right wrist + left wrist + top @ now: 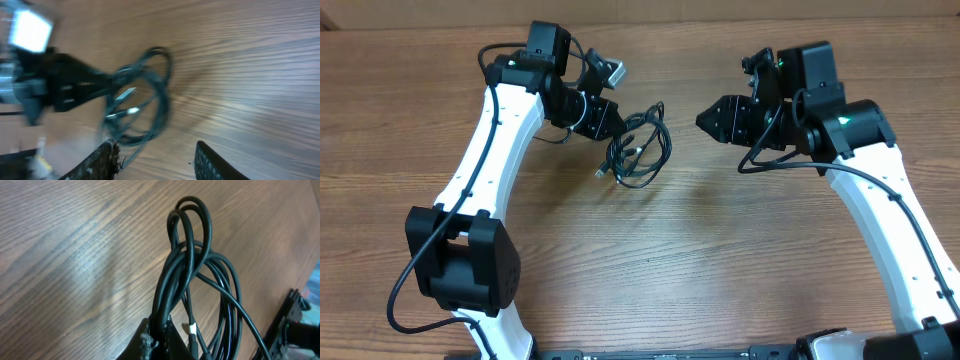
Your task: Untangle cables
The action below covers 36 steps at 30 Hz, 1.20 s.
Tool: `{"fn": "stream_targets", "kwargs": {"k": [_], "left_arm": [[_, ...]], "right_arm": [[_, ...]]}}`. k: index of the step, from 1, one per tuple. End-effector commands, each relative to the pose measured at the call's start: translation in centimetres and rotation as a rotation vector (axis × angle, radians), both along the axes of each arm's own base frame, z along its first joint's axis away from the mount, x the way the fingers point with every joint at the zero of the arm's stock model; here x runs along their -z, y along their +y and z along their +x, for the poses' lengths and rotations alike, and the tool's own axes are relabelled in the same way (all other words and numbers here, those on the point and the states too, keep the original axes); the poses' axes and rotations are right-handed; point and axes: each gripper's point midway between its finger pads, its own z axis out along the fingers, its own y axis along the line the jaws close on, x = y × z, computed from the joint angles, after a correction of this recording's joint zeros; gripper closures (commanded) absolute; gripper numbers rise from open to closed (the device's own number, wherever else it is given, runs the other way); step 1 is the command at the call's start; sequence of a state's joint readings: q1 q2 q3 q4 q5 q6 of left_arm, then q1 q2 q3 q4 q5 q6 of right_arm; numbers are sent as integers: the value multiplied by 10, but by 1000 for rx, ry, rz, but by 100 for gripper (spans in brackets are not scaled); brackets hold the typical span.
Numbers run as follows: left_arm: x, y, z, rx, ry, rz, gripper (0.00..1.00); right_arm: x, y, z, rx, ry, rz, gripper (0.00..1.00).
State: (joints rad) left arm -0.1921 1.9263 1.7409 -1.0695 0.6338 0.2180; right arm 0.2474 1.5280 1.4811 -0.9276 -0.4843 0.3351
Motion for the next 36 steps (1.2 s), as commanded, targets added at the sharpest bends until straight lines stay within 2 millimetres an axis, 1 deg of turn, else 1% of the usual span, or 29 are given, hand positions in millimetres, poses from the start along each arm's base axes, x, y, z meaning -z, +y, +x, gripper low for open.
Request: {"fn": "stream_targets", "kwargs": {"k": [1,2,4,7,10,11,14,17,24,25,26,31,33,36], "left_arm": [[-34,-16,9,-74,-37,-75,96],[-40,-20,9,-76,-50,-92,96],[-59,-29,10,-70,-100,-132,96],[-83,-35,5,-57,-163,-157,96],[-100,-39,-3,-41,-199,-172,96],[-106,-42,-8,-27,-204,-190,96],[-113,-48,-15,5,-194,-239,96],[-119,-54,-21,38,-178,-287,96],[-141,-69,-35,136,-165,-431,96],[-143,-69,-36,143,-166,-442,96],[-144,-70,-37,148,-168,-449,96],[-145,-71,-36,148,-172,-454,96],[-147,-71,-34,135,-163,-460,96],[-152,-72,-29,113,-163,-477,96]], "right_arm": [[-11,21,-9,11,61,91,53],[-8,23,-9,32,76,82,53],[2,30,-8,75,106,55,53],[9,42,-6,93,120,44,53],[14,41,1,161,142,46,54],[14,42,5,179,145,60,57],[14,45,11,201,148,82,59],[21,46,16,220,166,84,61],[59,51,25,222,247,45,62],[61,51,26,222,248,44,62],[62,52,27,221,246,47,62],[52,61,33,188,212,101,62],[51,61,33,188,212,101,62],[54,60,30,190,229,92,66]]}}
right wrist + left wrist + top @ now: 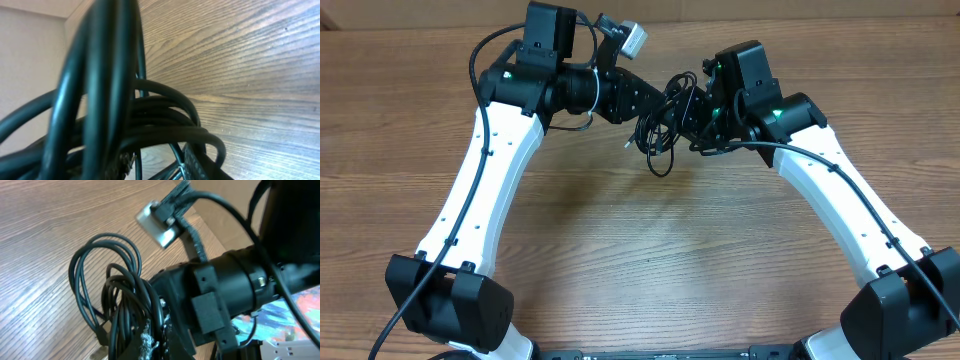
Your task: Untangle cables
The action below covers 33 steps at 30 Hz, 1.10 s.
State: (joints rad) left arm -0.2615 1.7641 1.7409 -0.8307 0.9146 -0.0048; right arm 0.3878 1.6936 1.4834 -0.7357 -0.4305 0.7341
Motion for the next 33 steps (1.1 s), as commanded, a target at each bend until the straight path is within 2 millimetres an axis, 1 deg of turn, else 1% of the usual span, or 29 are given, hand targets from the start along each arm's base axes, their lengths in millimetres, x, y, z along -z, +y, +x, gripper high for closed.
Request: {"fn": "stream_targets", "kwargs": {"k": [1,4,5,7,8,10,12,15,16,17,19,21,23,29,32,33], "left_arm": [[-35,-11,-9,41,-2,-115,96],[-42,-11,-1,9,5,-138,96],[-43,-10,0,1,8,-144,96],[-45,-5,5,-28,30,-155,96],[-45,-1,8,-43,41,-157,96],[-43,8,11,-66,54,-152,96],[-39,17,14,-85,65,-143,96],[-30,24,12,-77,48,-105,96],[-24,27,11,-88,57,-78,96],[-18,29,9,-95,69,-55,96],[-14,29,5,-84,78,-41,96],[-11,29,1,-77,95,-33,96],[-9,30,-2,-77,112,-29,96],[-7,30,-4,-75,126,-24,96],[-7,30,-4,-84,139,-28,96],[-8,30,-3,-95,156,-34,96]], "right_arm": [[13,-1,1,10,36,-28,67],[14,4,-4,-12,43,-33,68],[15,4,-5,-14,45,-35,71],[16,2,-7,-33,38,-51,83],[18,-2,-8,-22,48,-65,88],[24,-16,-8,0,59,-112,89],[23,-26,-9,9,64,-128,90],[7,-38,-12,2,20,-137,89],[-3,-43,-15,1,-5,-138,89],[-10,-45,-17,-1,-24,-136,87],[-21,-46,-21,0,-48,-129,83],[-27,-47,-22,0,-65,-121,75],[-29,-46,-22,1,-66,-114,69],[-34,-38,-22,-21,-79,-73,66],[-37,-35,-23,-33,-77,-52,55],[-38,-32,-24,-43,-79,-38,54]]}}
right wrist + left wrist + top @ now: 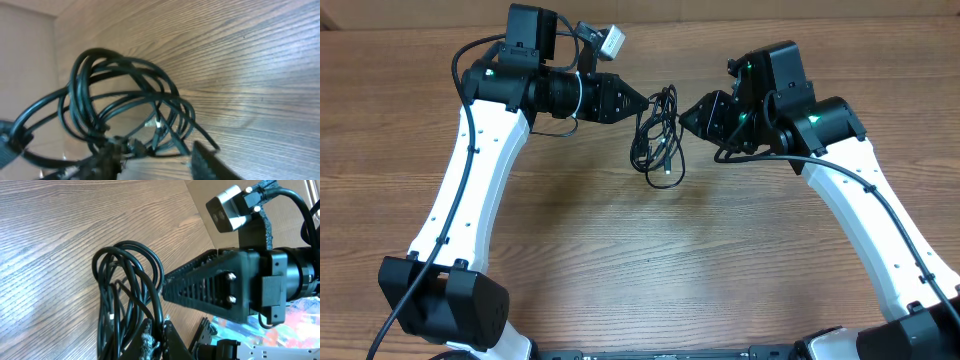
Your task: Untangle cables
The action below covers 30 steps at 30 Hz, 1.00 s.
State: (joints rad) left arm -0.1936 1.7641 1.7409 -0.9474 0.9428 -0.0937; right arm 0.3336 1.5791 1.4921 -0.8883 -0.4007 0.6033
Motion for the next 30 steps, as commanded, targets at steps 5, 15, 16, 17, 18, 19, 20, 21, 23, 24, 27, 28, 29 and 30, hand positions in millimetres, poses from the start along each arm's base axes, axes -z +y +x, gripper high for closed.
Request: {"fn": "stream_targets", "kwargs": {"k": [5,15,16,17,18,19,20,21,23,24,27,28,29,30], "left_arm": [[-25,2,10,-93,51,-72,96],[-41,-5,12,-77,58,-150,96],[-41,-5,12,-79,61,-151,96],[-41,-5,12,-80,64,-151,96],[-41,-5,12,-80,64,-152,96],[-41,-5,12,-80,64,-151,96],[-41,-5,12,-81,64,-151,96],[-41,-4,13,-83,62,-150,96],[-40,1,16,-93,49,-141,96],[-39,3,17,-96,38,-133,96],[-32,11,22,-126,23,-92,96],[-28,12,22,-128,13,-71,96],[-25,14,22,-129,8,-54,96],[-23,15,20,-124,3,-42,96]], "right_arm": [[-3,13,-13,-45,14,13,54],[40,31,3,-35,55,-57,54],[46,33,7,-37,59,-58,54],[51,34,9,-34,69,-61,54],[60,34,12,-29,82,-75,54],[68,31,13,-17,95,-100,55],[76,25,14,4,112,-136,56],[89,5,14,81,146,-224,56],[99,-26,12,168,176,-342,58],[102,-43,11,204,191,-400,59],[107,-79,4,266,245,-484,60],[109,-88,3,262,261,-497,60],[110,-95,1,269,274,-504,60],[110,-100,1,262,279,-511,60]]}}
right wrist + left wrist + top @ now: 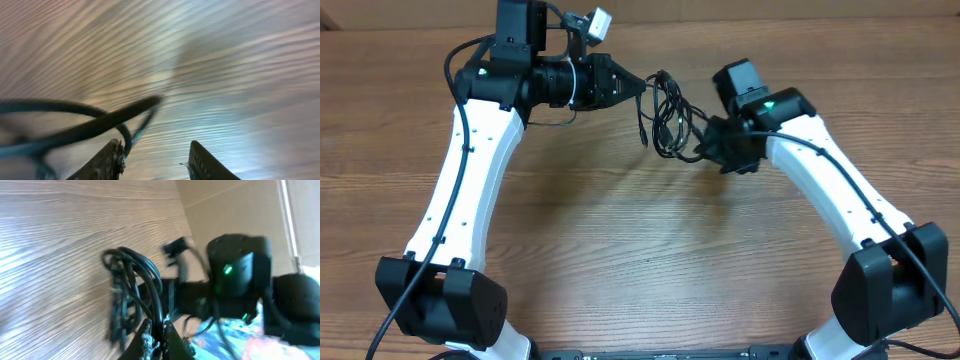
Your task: Untangle cables
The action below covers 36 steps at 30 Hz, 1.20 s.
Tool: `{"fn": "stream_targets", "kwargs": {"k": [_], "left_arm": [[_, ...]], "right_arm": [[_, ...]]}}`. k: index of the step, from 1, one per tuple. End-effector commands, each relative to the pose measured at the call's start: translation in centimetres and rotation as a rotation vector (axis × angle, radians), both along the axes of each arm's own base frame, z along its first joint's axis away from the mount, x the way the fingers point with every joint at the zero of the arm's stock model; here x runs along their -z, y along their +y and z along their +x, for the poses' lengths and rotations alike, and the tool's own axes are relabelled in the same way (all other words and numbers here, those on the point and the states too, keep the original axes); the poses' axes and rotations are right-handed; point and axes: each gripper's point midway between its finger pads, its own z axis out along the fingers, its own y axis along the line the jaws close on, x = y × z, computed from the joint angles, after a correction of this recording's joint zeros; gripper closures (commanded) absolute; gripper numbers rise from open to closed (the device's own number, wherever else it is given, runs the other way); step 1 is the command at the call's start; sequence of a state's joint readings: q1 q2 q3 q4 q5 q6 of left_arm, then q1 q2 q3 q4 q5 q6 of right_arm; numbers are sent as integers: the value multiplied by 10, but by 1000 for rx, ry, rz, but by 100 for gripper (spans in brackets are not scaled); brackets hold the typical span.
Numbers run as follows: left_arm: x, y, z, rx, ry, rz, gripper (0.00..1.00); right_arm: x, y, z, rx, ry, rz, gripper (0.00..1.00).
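A bundle of black cables (665,115) hangs in tangled loops from my left gripper (638,86), which is shut on its upper strands, above the wooden table (620,260). In the left wrist view the cables (132,285) run up from the closed left gripper (156,332). My right gripper (708,150) sits at the bundle's lower right. In the right wrist view the right gripper (157,160) is open, and a cable loop (90,125) curves down against the inside of its left finger (114,159). That view is blurred.
The right arm (240,280) shows close behind the bundle in the left wrist view. The table's far edge (770,20) runs just behind both grippers. Bare wood spreads toward the front between the two arm bases.
My right gripper was level with the bundle on its right; now it is lower, at the bundle's bottom right, with a loop against its left finger. The left gripper and bundle shifted slightly farther back.
First my left gripper held the bundle low near the table, with the right gripper open and apart. Then both grippers met at the cables. Then the right stood open, clear of the hanging bundle. Now it is back at the bundle's lower right.
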State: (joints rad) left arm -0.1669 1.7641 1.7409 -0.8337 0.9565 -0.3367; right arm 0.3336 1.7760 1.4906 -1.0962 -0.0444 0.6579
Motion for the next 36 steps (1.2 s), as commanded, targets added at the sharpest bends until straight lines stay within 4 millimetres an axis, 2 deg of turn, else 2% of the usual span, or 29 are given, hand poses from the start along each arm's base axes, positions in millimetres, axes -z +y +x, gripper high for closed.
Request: {"fn": "stream_targets", "kwargs": {"k": [1,4,8,11,14,17,20,28,36], "left_arm": [[-6,9,-1,11,-100,65,96],[9,13,-9,37,-103,138,96],[28,12,-25,114,-114,214,96],[42,8,-34,159,-102,226,96],[51,8,-37,167,-81,225,96],[50,7,-37,169,-85,218,96],[43,2,-39,186,-89,170,96],[39,0,-36,65,98,111,96],[35,-2,-33,39,134,78,96]], "right_arm": [[0,-39,5,42,-8,-105,60],[1,-41,5,5,0,-87,60],[-7,-15,2,-180,-18,33,55],[-23,17,-1,-312,-57,208,53],[-54,60,-7,-511,-154,455,51],[-75,79,-11,-620,-223,587,44],[-80,85,-8,-629,-248,610,42],[-98,113,12,-557,-321,653,42],[-79,120,16,-476,-286,558,44]]}}
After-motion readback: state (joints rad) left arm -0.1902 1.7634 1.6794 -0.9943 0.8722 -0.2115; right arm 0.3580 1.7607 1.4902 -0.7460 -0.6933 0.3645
